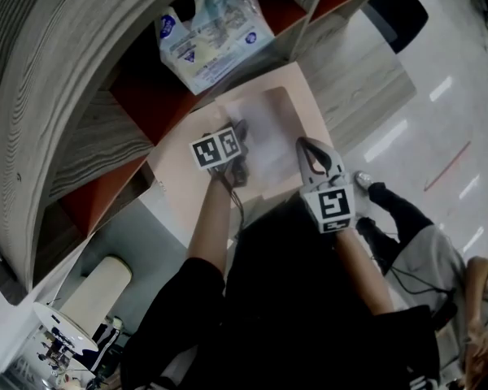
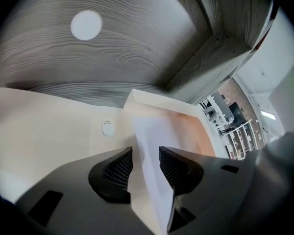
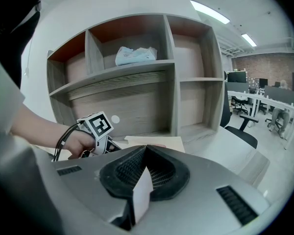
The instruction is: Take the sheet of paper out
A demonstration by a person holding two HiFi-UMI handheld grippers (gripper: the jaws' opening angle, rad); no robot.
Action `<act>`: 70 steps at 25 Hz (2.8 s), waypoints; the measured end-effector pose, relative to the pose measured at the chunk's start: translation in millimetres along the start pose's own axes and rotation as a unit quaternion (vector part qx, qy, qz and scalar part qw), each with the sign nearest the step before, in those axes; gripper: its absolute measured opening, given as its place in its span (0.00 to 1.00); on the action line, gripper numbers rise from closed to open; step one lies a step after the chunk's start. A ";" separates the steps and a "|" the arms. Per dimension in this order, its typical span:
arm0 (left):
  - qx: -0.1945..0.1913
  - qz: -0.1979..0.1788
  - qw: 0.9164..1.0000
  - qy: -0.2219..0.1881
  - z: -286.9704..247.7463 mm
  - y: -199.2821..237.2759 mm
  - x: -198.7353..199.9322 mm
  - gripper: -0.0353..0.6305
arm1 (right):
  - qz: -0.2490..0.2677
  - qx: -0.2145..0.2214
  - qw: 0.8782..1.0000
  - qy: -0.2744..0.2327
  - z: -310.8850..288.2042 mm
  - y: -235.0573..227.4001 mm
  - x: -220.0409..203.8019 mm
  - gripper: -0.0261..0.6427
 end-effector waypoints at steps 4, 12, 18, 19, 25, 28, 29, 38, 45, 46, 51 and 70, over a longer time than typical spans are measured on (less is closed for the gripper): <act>0.002 0.001 1.000 0.005 -6.0 -0.6 1.3 0.35 | -0.001 -0.001 1.000 0.000 0.8 -3.4 -0.3 0.06; 0.018 -0.009 1.000 0.016 -8.9 1.6 0.6 0.35 | -0.006 -0.008 1.000 -0.002 2.8 -9.5 -0.5 0.06; 0.054 -0.033 0.998 0.024 -9.9 5.9 -0.5 0.27 | -0.008 -0.006 1.000 0.000 4.5 -8.2 -3.4 0.06; 0.062 -0.038 0.997 0.025 -9.9 7.1 -0.4 0.25 | -0.008 -0.007 1.000 -0.001 4.9 -8.5 -2.7 0.06; 0.075 -0.061 0.995 0.027 -6.9 5.9 -0.9 0.15 | -0.006 -0.009 1.000 -0.001 9.0 -11.0 -3.6 0.06; 0.073 -0.064 0.995 0.019 -5.1 4.3 -1.9 0.13 | -0.007 -0.009 1.000 -0.002 10.1 -12.0 -4.8 0.06; 0.071 -0.064 0.995 0.017 -4.6 4.0 -2.2 0.12 | -0.007 -0.009 1.000 -0.002 10.5 -12.0 -5.1 0.06; 0.065 -0.056 0.996 -0.003 7.8 6.0 -4.6 0.12 | 0.002 0.002 1.000 -0.003 14.6 -4.7 -5.7 0.06; 0.070 -0.045 0.996 -0.021 25.4 14.6 -7.8 0.12 | 0.014 0.021 1.000 -0.007 15.0 7.2 -3.6 0.06; 0.072 -0.043 0.996 -0.024 28.3 16.4 -8.6 0.12 | 0.016 0.024 1.000 -0.007 14.7 9.1 -4.1 0.06; 0.080 -0.035 0.995 -0.038 44.7 26.7 -12.0 0.12 | 0.027 0.041 0.999 -0.007 14.0 19.6 -1.9 0.06; 0.108 0.000 0.989 -0.096 99.4 52.3 -27.1 0.12 | 0.065 0.094 0.993 -0.018 17.6 56.2 7.0 0.06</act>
Point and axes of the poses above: the fingertips, and each gripper's own axes: z backward along the fingers, y to its left, x out of its top, the point moved 3 cm from there along z, backward along the fingers, and after that the axes turned 1 degree about z, right-handed, at the moved point
